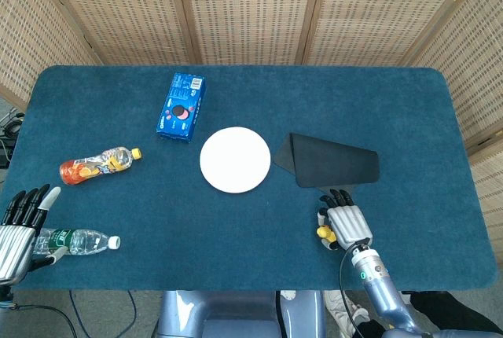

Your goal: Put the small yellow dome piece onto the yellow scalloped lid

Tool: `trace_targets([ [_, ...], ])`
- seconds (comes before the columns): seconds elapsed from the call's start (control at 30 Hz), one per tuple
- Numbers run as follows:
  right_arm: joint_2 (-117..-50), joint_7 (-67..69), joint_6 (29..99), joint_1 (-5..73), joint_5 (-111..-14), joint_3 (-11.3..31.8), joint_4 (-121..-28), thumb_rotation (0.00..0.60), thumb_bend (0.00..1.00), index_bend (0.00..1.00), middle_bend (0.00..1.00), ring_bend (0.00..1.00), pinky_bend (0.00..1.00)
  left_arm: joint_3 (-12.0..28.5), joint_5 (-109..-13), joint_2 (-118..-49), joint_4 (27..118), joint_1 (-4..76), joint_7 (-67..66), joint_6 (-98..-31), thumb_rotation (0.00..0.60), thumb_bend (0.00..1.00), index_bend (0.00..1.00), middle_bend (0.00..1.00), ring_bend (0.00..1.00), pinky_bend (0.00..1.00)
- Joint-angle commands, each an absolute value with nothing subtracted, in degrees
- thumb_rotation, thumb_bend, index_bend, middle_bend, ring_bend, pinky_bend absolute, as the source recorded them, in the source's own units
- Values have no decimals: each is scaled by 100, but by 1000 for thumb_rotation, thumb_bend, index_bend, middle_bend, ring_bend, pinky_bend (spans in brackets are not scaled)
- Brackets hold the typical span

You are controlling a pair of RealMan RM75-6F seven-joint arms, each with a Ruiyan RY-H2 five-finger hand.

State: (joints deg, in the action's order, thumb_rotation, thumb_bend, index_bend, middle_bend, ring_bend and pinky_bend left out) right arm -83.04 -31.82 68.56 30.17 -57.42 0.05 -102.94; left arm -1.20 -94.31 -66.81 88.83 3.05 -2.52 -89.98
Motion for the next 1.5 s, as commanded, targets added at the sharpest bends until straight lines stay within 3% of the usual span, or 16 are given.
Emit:
trace_targets([
  [0.03,-8306,-3192,6836,3000,-5754,-3,-10270,600,211,531,167,0,0,-118,-9432,-6680,8885,302,-244,-9007,600,108,0,0,0,0],
  [0.87,-8148,-3462,6819,2803,-5885,-184,-10381,600,208,533,165,0,0,-87,-9415,-6647,8869,278,-145,-9084,600,109,0,0,0,0],
  [1.2,-8212,-3562,6857,2715,-5936,-191,-10380,600,181,462,85,0,0,-86,-9408,-6631,8863,280,-98,-9076,600,109,0,0,0,0],
  [1.5,-8226,-3551,6861,2669,-5983,-142,-10359,600,176,443,80,0,0,-86,-9416,-6630,8872,274,-103,-9089,600,108,0,0,0,0],
])
